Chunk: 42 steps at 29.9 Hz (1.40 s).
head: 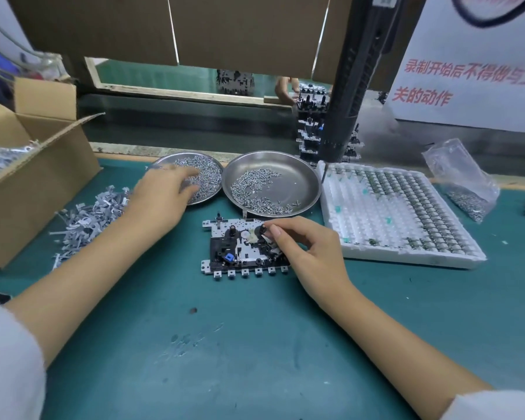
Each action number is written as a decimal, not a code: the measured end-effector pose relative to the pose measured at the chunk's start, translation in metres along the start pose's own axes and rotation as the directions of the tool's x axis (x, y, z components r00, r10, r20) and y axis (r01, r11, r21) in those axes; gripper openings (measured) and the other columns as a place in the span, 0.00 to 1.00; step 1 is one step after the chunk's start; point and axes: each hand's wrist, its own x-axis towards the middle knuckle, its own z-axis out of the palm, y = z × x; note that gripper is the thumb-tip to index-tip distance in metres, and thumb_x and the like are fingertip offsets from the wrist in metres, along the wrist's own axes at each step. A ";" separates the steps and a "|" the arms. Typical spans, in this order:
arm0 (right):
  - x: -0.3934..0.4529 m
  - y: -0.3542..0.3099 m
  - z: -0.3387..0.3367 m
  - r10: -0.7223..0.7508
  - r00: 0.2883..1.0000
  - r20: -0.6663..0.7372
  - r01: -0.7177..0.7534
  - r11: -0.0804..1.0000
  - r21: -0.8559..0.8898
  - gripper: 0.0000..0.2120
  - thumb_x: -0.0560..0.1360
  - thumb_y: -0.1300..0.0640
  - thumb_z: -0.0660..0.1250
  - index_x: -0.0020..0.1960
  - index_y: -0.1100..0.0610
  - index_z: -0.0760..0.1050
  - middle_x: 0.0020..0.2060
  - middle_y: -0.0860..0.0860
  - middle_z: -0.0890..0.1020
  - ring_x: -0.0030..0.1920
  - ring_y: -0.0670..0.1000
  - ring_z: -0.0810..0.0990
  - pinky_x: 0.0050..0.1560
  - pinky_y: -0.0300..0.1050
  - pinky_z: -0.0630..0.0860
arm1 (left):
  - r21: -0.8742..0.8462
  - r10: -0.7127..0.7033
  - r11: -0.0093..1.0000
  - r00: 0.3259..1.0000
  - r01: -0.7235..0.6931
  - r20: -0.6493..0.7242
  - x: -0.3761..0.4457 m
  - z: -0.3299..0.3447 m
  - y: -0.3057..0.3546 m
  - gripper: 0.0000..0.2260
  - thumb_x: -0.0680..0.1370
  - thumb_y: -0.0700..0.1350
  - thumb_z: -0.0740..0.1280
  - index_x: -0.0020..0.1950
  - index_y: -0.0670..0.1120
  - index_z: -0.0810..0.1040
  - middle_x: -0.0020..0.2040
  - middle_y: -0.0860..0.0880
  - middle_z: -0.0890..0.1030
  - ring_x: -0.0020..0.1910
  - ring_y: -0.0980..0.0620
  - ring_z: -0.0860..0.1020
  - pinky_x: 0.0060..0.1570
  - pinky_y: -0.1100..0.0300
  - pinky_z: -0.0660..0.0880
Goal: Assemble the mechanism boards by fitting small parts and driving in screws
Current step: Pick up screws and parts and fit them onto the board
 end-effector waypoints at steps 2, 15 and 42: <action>0.000 0.000 0.000 0.000 1.000 -0.001 0.000 1.000 -0.003 0.09 0.76 0.63 0.68 0.46 0.49 0.82 0.40 0.48 0.84 0.44 0.48 0.82 0.44 0.44 0.78 | 0.060 -0.062 0.997 0.995 0.057 0.084 0.009 0.007 0.000 0.14 0.78 0.47 0.66 0.64 0.49 0.77 0.59 0.43 0.80 0.60 0.41 0.75 0.59 0.50 0.72; -0.002 -0.003 -0.002 -0.185 0.948 0.259 0.251 0.934 -0.253 0.08 0.72 0.62 0.71 0.50 0.58 0.83 0.40 0.45 0.81 0.45 0.46 0.75 0.50 0.34 0.70 | -0.395 0.144 0.906 0.988 -0.155 -0.057 -0.059 -0.008 0.037 0.05 0.73 0.53 0.71 0.40 0.53 0.82 0.34 0.56 0.81 0.36 0.59 0.77 0.39 0.69 0.70; -0.007 -0.003 0.005 -0.221 0.966 0.137 0.253 0.919 -0.302 0.03 0.71 0.65 0.70 0.40 0.62 0.82 0.38 0.53 0.80 0.40 0.52 0.78 0.44 0.42 0.73 | -0.535 0.178 0.843 0.970 -0.063 0.165 -0.082 -0.008 0.040 0.05 0.67 0.50 0.74 0.32 0.57 0.81 0.36 0.53 0.81 0.37 0.54 0.78 0.44 0.52 0.74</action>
